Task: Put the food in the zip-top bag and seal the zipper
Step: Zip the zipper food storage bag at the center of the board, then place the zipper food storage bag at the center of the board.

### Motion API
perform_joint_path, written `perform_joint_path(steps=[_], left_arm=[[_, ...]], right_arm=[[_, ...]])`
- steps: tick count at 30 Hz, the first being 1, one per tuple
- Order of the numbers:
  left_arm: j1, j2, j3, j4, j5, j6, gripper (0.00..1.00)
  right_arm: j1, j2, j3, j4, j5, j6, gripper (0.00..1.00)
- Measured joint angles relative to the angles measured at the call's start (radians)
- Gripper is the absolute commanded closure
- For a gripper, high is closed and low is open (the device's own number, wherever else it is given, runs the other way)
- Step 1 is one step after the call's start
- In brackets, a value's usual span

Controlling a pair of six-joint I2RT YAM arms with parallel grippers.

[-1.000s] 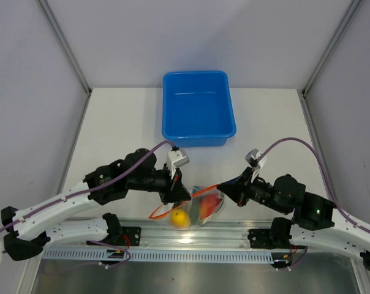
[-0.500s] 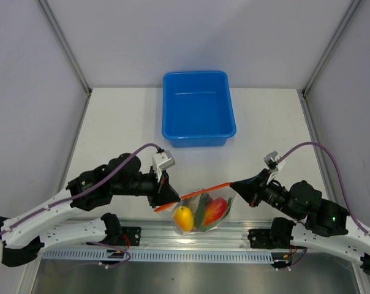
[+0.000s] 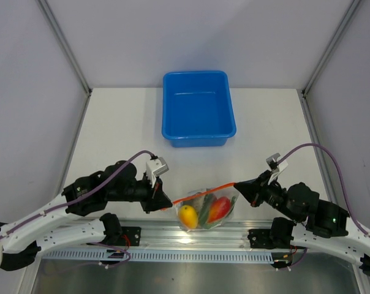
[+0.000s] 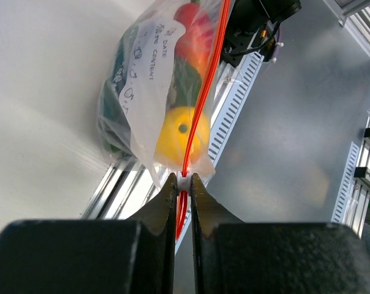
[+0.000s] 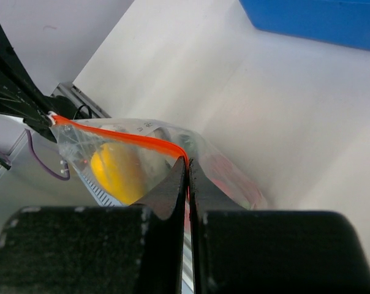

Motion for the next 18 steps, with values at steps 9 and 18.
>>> perform_joint_path(steps=[9, 18], left_arm=[[0.0, -0.049, -0.014, -0.038, -0.027, -0.015, 0.9], [0.0, -0.072, -0.024, -0.076, -0.066, -0.029, 0.93]], right_arm=[[0.0, -0.011, -0.001, -0.033, 0.049, 0.026, 1.0], [0.0, 0.005, -0.013, -0.019, 0.049, 0.041, 1.0]])
